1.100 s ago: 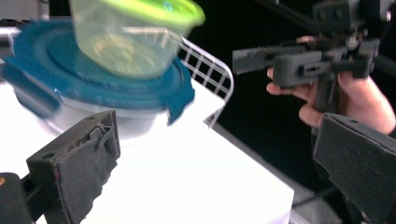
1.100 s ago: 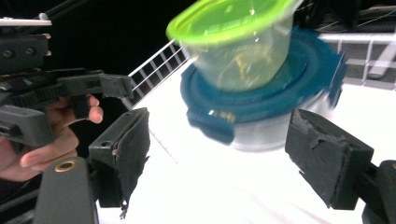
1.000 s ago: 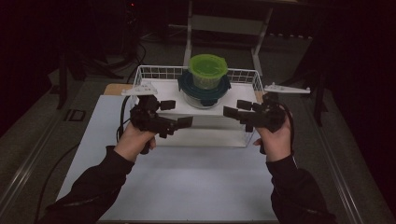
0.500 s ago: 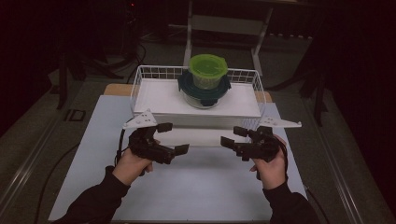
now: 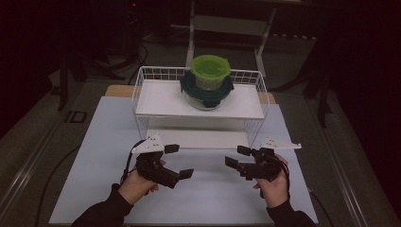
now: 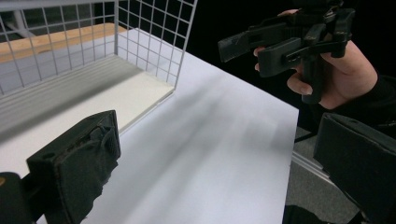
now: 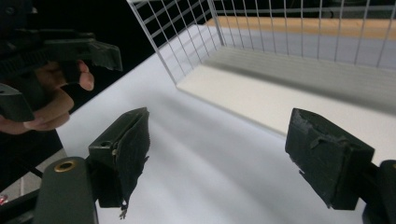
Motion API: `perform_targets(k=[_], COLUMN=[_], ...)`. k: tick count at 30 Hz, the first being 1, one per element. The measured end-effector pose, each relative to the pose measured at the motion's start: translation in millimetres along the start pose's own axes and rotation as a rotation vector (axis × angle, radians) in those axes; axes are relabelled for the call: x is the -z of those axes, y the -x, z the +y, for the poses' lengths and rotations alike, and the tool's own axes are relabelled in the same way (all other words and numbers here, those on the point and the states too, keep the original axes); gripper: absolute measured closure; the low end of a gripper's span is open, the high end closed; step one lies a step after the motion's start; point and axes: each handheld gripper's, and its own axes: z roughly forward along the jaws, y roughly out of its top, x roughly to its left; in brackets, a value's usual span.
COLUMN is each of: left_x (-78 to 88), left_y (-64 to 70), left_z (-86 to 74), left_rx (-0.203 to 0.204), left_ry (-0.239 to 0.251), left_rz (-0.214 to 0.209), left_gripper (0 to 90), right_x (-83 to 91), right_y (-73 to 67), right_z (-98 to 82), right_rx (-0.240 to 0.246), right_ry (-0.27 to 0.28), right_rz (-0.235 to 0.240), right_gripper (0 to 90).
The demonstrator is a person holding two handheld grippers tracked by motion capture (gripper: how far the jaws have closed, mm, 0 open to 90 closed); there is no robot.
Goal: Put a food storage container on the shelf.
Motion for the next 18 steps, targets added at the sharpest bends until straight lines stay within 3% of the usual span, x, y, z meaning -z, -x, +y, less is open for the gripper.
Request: perform_targets(k=[11, 18], left_x=[1.4, 6.1], left_y=[-1.0, -1.5], left_z=[-31.6, -50.2], left_rx=[0.022, 0.007], left_ry=[-0.028, -0.063], left_rz=[0.015, 0.043], left_gripper=[0.2, 0.2], right_x=[0.3, 3.1], right_y=[7.5, 13.0], right_z=[-26.2, -41.6], right_rx=[0.022, 0.013], right_ry=[-0.030, -0.050], right_rz=[-0.055, -0.064], right_gripper=[20.8, 19.5])
